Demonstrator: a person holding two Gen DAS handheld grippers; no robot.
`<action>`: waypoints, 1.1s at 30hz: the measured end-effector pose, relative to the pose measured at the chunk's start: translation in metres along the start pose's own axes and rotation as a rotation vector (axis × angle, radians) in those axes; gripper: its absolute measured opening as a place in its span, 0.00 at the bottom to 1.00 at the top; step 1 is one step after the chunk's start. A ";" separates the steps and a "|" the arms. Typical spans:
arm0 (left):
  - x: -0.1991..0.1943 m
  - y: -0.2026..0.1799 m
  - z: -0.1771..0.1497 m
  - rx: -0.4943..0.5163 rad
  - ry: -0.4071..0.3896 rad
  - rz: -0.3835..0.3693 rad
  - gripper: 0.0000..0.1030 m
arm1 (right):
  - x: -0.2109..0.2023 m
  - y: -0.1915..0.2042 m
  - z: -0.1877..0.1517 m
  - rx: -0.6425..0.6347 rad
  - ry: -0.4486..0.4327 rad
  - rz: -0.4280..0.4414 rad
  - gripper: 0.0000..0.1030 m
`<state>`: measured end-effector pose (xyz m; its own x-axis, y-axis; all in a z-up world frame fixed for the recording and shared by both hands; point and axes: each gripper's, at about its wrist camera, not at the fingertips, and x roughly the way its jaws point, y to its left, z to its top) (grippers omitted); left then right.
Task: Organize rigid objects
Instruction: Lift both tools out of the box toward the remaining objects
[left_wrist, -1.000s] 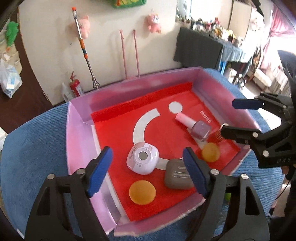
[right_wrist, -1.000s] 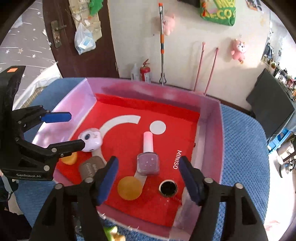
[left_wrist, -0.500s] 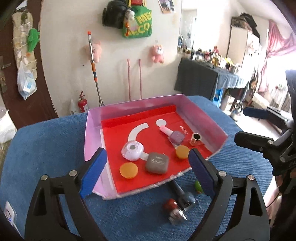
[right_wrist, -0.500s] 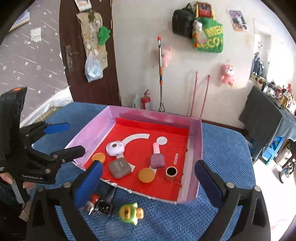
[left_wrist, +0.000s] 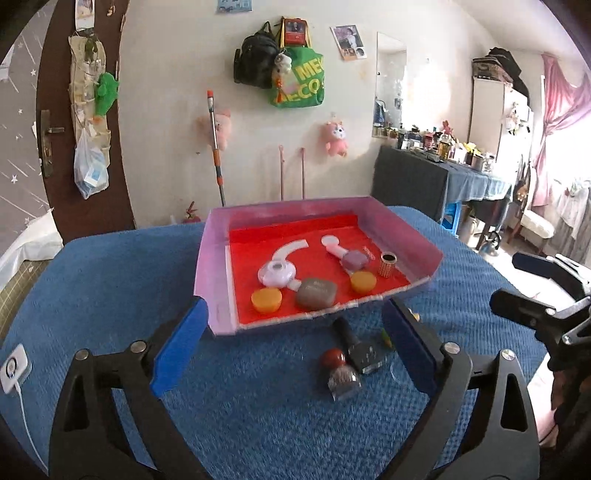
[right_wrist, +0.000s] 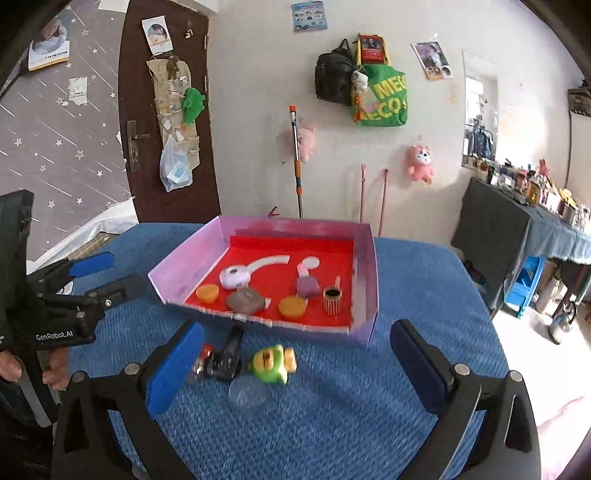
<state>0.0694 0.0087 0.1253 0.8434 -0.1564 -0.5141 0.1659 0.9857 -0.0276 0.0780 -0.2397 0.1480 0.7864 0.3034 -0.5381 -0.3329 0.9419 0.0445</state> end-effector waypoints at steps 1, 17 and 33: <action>0.000 -0.001 -0.006 -0.005 0.008 -0.006 0.94 | 0.000 0.001 -0.007 0.011 -0.002 0.008 1.00; 0.044 -0.015 -0.064 -0.036 0.213 -0.043 0.94 | 0.037 0.003 -0.079 0.122 0.076 0.035 1.00; 0.082 -0.015 -0.060 -0.010 0.342 -0.037 0.94 | 0.051 -0.006 -0.084 0.136 0.105 0.031 1.00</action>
<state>0.1053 -0.0148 0.0322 0.6163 -0.1634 -0.7704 0.1867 0.9807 -0.0586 0.0763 -0.2424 0.0497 0.7155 0.3230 -0.6195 -0.2772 0.9452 0.1726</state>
